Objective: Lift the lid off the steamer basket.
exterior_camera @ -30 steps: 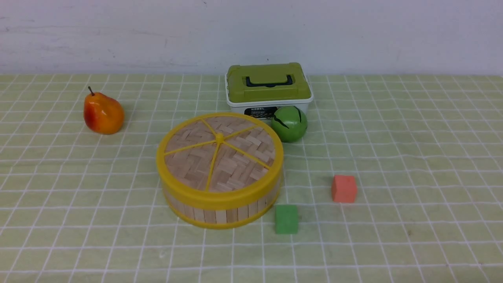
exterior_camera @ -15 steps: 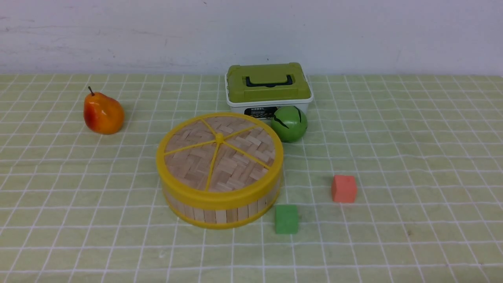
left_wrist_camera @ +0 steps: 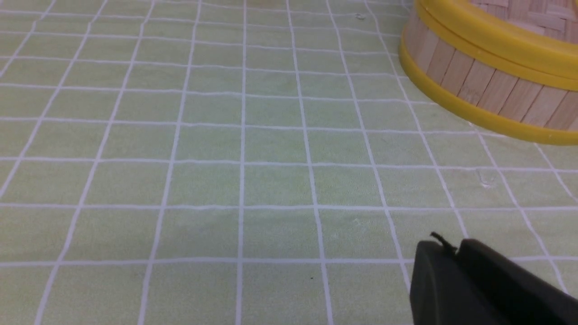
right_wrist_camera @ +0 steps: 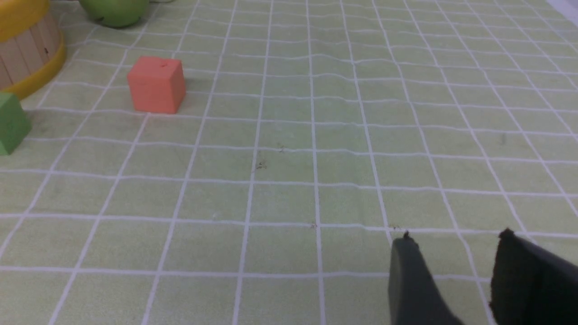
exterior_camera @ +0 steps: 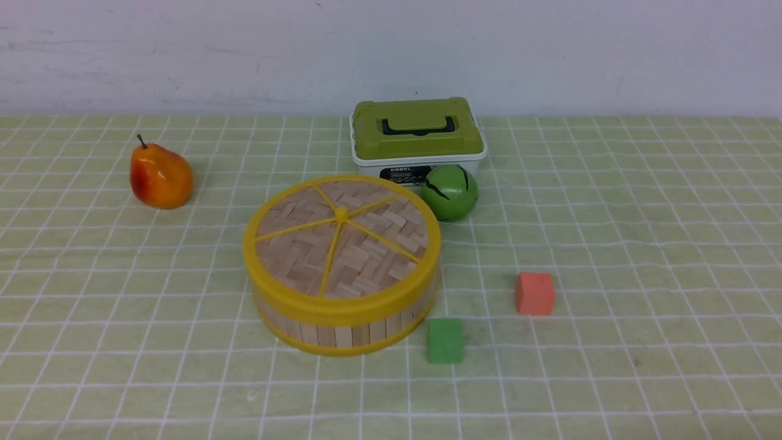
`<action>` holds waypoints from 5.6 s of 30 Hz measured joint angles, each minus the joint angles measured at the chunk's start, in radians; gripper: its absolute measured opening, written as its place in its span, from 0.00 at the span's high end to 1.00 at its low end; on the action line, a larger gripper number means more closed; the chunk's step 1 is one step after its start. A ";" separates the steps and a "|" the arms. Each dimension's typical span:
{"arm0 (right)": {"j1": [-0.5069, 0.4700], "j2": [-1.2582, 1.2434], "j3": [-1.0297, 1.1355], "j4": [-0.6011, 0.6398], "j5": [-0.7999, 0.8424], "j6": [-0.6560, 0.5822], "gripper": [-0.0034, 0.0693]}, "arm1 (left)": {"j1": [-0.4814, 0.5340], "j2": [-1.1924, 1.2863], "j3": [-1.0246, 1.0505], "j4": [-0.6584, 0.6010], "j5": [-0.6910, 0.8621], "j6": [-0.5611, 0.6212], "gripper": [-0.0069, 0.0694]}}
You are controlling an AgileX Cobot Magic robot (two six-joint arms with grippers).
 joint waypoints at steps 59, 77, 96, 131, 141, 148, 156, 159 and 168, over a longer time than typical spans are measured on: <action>0.000 0.000 0.000 0.000 0.000 0.000 0.62 | -0.082 1.207 -1.172 -0.042 0.158 -0.097 0.93; 0.000 0.000 0.000 0.000 0.000 0.000 0.62 | -0.411 1.856 -1.845 0.090 0.704 -0.077 0.71; 0.000 0.000 0.000 0.000 0.000 0.000 0.62 | -0.415 2.125 -2.001 0.193 0.708 -0.128 0.44; 0.000 0.000 0.000 0.000 0.000 0.000 0.62 | -0.116 1.716 -1.868 0.382 0.794 -0.218 0.77; 0.000 0.000 0.000 0.000 0.000 0.000 0.62 | 0.093 1.751 -1.422 0.242 0.452 -0.234 0.77; 0.000 0.000 0.000 0.000 0.000 0.000 0.62 | 0.093 1.884 -1.404 0.234 0.317 -0.244 0.77; 0.000 0.000 0.000 0.000 0.000 0.000 0.62 | 0.093 1.884 -1.404 0.150 0.251 -0.263 0.57; 0.000 0.000 0.000 0.000 0.000 0.000 0.62 | 0.093 1.835 -1.404 0.137 0.251 -0.258 0.48; 0.000 0.000 0.000 0.000 0.000 0.000 0.62 | 0.093 1.360 -1.388 0.054 0.209 -0.158 0.70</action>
